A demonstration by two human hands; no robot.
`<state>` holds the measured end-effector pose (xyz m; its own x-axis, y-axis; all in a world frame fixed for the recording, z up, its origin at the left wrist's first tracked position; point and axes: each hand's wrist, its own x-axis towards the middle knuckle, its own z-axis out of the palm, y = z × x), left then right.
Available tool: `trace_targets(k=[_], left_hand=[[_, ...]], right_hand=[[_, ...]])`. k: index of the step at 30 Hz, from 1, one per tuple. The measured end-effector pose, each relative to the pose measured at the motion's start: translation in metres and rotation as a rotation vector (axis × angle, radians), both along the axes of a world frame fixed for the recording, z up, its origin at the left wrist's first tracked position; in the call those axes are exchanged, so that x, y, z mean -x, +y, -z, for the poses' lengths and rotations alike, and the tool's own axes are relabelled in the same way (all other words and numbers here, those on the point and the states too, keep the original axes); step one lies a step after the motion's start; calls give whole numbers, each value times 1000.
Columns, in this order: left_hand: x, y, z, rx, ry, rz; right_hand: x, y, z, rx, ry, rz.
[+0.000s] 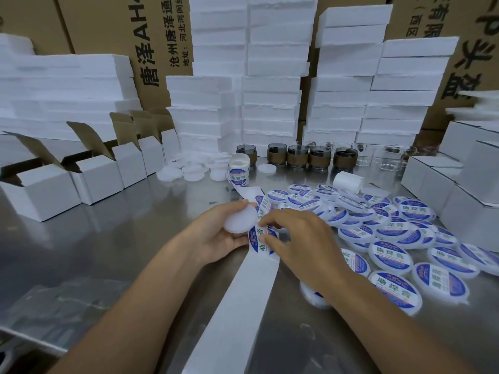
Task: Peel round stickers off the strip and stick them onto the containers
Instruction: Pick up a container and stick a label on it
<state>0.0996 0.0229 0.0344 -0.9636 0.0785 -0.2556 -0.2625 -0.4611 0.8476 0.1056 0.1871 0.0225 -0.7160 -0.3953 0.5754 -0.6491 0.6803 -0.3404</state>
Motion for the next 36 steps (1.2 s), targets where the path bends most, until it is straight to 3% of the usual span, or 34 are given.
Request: trace_targets(k=[9, 17, 25, 36], left_hand=[[4, 0, 2, 53, -26, -46], [5, 1, 4, 81, 32, -89], [10, 8, 9, 291, 148, -205], [14, 9, 12, 464, 215, -254]], right_hand=[[3, 6, -4, -52, -6, 64], [0, 7, -11, -86, 12, -70], [-3, 3, -14, 160, -186, -114], [1, 9, -34, 974, -684, -122]])
